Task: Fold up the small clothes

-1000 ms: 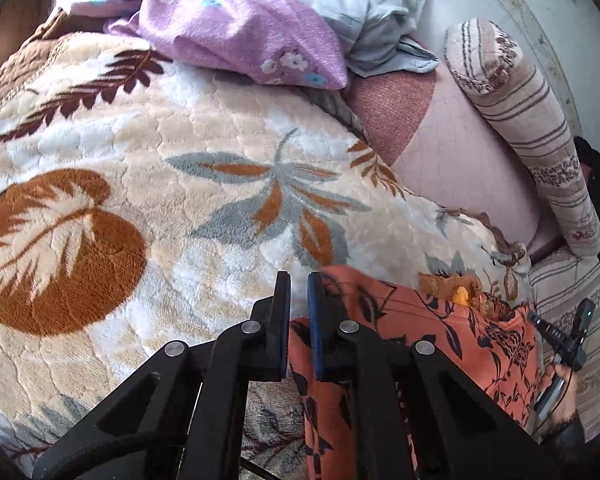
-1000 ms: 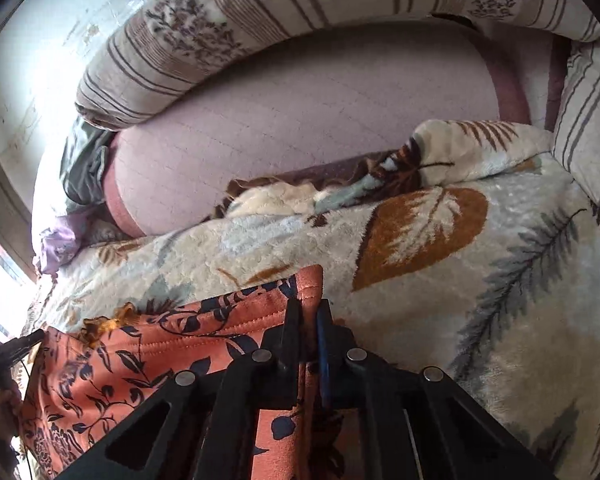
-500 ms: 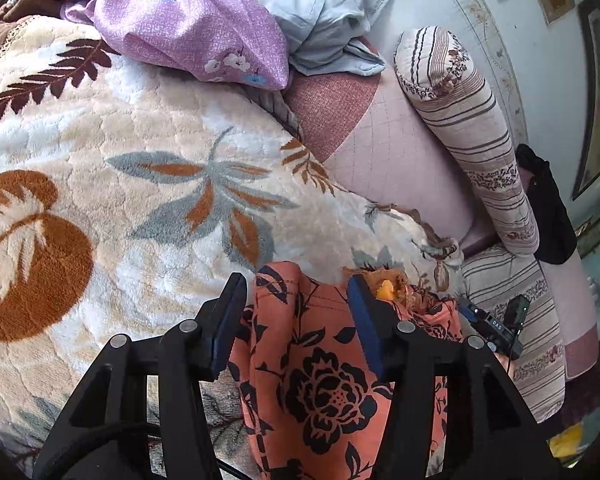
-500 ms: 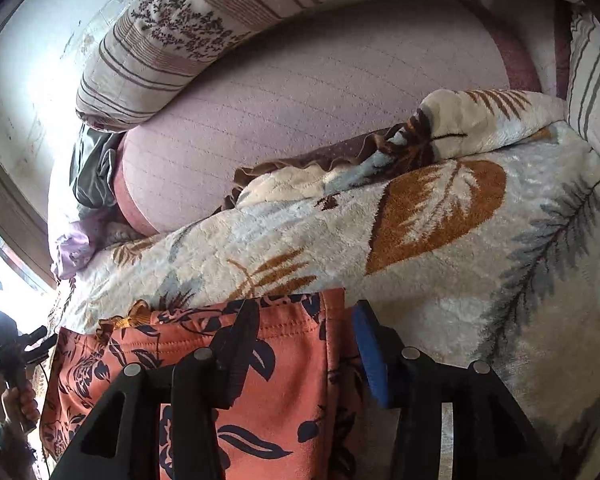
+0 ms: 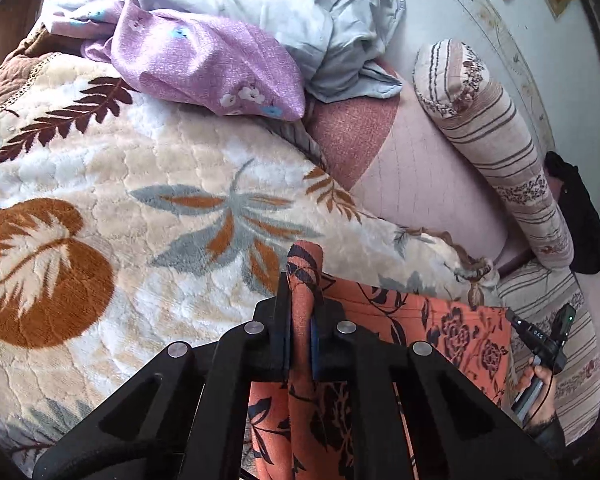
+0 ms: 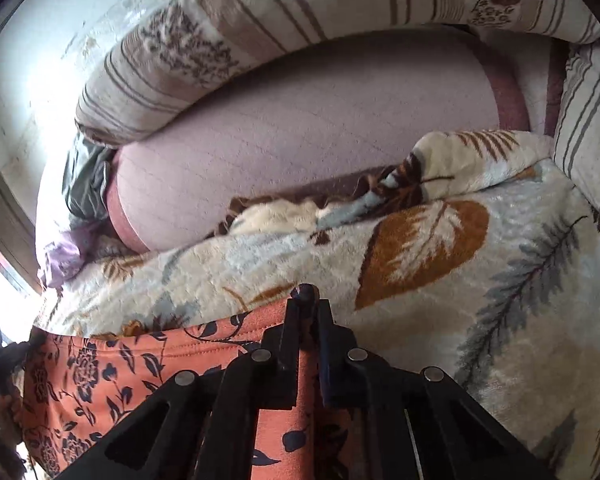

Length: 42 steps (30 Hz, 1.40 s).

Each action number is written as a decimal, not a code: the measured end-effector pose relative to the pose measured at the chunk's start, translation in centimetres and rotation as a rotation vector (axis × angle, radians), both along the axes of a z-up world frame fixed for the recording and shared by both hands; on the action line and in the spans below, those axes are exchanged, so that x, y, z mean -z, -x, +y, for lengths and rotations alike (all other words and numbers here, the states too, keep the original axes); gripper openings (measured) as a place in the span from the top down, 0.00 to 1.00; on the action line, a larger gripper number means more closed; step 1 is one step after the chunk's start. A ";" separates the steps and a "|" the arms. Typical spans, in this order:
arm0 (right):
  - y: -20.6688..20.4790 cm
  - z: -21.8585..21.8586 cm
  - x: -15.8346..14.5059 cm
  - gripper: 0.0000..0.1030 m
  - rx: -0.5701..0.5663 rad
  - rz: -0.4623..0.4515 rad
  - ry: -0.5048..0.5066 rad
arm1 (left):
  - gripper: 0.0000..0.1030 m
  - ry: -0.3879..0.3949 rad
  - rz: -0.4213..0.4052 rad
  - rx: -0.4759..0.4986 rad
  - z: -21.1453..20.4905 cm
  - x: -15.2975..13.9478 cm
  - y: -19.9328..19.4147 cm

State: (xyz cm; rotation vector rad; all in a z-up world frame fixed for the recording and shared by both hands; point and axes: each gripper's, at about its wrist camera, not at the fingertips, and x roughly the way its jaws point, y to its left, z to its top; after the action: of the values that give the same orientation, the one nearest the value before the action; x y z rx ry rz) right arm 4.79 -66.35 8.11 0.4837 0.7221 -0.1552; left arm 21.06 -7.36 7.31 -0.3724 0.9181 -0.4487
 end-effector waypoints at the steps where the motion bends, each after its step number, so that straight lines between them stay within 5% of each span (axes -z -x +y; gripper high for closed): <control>1: -0.1 -0.1 -0.2 0.94 0.007 -0.002 0.009 | 0.95 -0.044 0.017 -0.011 -0.4 0.8 -0.3; 4: -1.5 0.4 1.6 0.94 0.004 0.080 0.065 | 0.94 -0.156 0.086 -0.035 -1.6 4.2 -1.2; 8: -2.8 1.2 6.2 0.94 -0.009 0.230 0.092 | 0.93 -0.147 0.088 -0.030 -1.5 4.4 -1.1; 12: -1.1 1.3 4.3 0.68 0.014 0.194 0.098 | 0.90 -0.098 0.059 0.009 0.6 0.8 0.9; 19: 6.8 3.1 0.6 0.67 -0.123 0.161 0.062 | 0.90 -0.044 0.044 0.083 3.1 -2.0 10.2; 26: 13.4 5.5 2.6 0.59 -0.179 0.198 -0.019 | 0.89 0.021 0.033 0.134 1.9 -1.5 17.7; 28: 13.6 6.1 3.6 0.59 -0.180 0.215 -0.041 | 0.89 -0.025 0.050 0.150 0.4 -0.7 18.1; 29: 13.5 6.4 4.1 0.59 -0.185 0.225 -0.054 | 0.89 -0.073 0.070 0.157 -0.5 0.1 18.2; 32: 13.0 7.5 4.6 0.93 -0.192 0.250 -0.033 | 0.90 -0.156 0.148 0.150 -1.7 2.5 18.1; 36: 14.0 7.5 3.0 0.96 -0.134 0.213 0.033 | 0.90 -0.142 0.156 0.106 -0.7 3.0 18.4; 42: 14.0 6.5 6.2 0.96 -0.116 0.282 0.023 | 0.90 -0.132 0.155 0.133 -0.3 2.1 17.9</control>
State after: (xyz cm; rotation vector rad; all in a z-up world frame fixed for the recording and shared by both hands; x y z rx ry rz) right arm -9.23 -59.85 1.91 0.4004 1.0206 -0.1241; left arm 3.13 -7.71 5.26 -0.2290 1.1218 -0.4827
